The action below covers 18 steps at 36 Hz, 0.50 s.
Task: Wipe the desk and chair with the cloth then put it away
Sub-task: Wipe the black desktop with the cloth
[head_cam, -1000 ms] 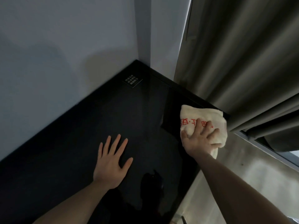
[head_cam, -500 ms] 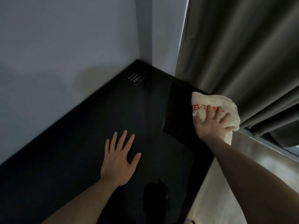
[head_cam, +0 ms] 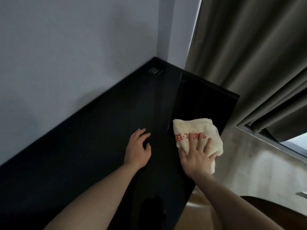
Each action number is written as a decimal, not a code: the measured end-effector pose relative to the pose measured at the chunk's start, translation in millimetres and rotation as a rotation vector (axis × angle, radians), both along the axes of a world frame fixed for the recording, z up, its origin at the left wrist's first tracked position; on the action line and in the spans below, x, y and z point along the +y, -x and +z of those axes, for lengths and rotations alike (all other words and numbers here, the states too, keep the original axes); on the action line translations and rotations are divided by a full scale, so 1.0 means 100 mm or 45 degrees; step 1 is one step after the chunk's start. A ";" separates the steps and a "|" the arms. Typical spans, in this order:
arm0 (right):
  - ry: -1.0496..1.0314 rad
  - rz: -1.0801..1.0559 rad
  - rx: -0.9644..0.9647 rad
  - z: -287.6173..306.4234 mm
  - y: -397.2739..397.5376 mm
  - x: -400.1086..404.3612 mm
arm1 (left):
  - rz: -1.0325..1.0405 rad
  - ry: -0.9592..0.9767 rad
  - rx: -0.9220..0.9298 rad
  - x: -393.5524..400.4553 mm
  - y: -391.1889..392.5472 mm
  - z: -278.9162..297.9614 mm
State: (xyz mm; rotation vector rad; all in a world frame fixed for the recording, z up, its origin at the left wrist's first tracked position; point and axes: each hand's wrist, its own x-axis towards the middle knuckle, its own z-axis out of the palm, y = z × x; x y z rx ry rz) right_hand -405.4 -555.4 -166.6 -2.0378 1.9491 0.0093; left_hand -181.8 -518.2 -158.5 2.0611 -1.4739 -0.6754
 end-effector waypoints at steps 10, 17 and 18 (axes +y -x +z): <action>-0.131 0.065 0.061 0.15 -0.95 1.93 | -0.119 -0.188 -0.394 2.53 -1.33 0.10; -0.059 0.084 0.135 0.08 -1.14 2.26 | 0.171 -0.282 -0.525 3.70 -2.02 -0.10; -0.042 0.086 0.143 0.06 -1.13 2.25 | 0.196 -0.287 -0.522 3.76 -2.02 -0.13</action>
